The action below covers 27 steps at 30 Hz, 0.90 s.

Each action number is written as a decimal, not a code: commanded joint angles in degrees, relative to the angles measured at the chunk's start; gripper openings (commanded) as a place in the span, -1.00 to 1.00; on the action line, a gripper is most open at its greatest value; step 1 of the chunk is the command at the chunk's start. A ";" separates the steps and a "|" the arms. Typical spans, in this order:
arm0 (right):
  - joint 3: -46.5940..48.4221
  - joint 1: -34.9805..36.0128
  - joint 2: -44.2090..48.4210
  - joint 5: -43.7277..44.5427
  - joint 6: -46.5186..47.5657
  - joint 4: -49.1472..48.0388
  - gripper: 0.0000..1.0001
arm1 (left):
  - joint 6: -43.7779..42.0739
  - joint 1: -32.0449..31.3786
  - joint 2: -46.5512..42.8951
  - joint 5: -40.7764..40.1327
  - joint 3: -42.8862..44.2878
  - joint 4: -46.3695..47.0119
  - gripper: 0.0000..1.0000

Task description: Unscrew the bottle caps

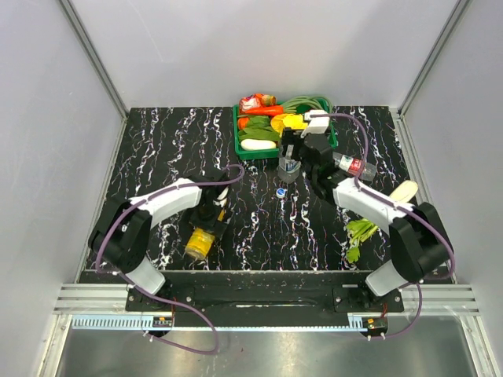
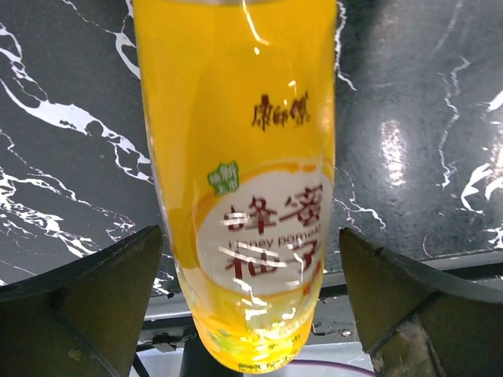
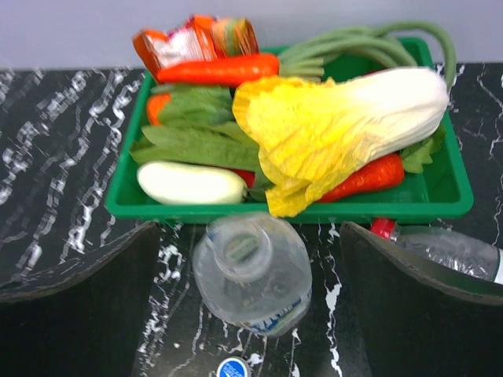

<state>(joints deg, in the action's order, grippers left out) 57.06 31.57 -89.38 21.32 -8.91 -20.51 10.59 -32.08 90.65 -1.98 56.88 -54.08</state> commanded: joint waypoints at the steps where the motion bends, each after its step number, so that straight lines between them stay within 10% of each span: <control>1: 3.50 0.51 6.23 0.12 -3.49 2.32 1.00 | 1.01 0.79 3.12 -2.06 1.21 0.12 0.91; 7: 4.29 0.51 9.75 -0.40 -3.92 5.38 0.99 | 0.31 0.79 4.36 -1.71 0.60 1.61 0.43; 27: 8.25 0.51 22.93 -24.03 -20.00 32.28 0.99 | 0.22 0.79 -24.37 15.40 2.80 8.29 0.02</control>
<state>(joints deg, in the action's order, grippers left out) 66.17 31.62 -71.33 5.54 -23.51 8.10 10.37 -31.53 72.25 4.01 59.68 -50.13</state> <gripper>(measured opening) 0.993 0.688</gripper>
